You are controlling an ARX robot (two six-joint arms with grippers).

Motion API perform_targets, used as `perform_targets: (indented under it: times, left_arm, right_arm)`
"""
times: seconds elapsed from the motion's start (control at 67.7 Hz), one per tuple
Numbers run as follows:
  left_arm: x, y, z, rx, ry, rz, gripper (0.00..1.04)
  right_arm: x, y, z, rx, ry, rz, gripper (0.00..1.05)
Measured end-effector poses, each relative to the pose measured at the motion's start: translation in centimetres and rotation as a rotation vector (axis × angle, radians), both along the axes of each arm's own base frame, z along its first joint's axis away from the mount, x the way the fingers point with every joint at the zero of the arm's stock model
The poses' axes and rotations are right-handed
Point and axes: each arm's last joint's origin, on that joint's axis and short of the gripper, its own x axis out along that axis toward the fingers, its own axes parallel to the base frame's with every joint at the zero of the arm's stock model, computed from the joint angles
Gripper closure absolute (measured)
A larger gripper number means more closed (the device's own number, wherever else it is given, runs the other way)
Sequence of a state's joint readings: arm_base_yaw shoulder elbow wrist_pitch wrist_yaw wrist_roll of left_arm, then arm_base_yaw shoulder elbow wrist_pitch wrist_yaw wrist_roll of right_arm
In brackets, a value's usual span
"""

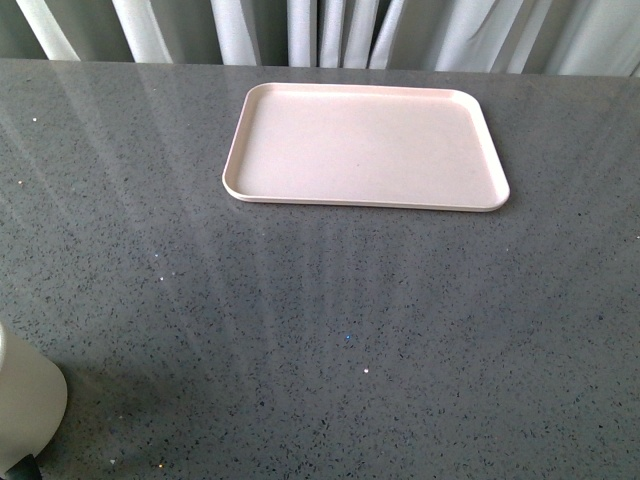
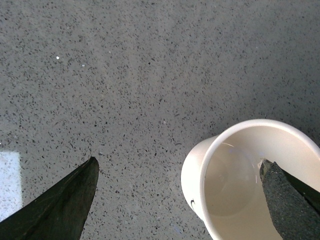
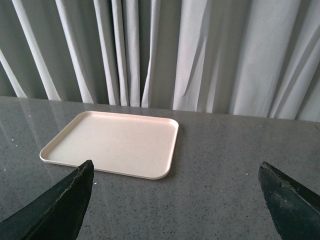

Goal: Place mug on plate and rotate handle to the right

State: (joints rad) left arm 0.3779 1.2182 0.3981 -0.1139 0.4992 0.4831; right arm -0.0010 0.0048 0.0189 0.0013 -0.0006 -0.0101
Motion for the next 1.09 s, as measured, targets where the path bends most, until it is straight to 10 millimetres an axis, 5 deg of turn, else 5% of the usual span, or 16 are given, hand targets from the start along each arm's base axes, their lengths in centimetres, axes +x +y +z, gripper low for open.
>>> perform_targets:
  times: [0.739,1.093]
  left_arm:
    - [0.4,0.5,-3.6,0.021,0.112,-0.045,0.1]
    - [0.5,-1.0,-4.0,0.035,0.124,-0.086,0.68]
  right_arm:
    - [0.0,0.0,0.0,0.0,0.0,0.0,0.09]
    - [0.0,0.0,0.0,0.0,0.0,0.0,0.09]
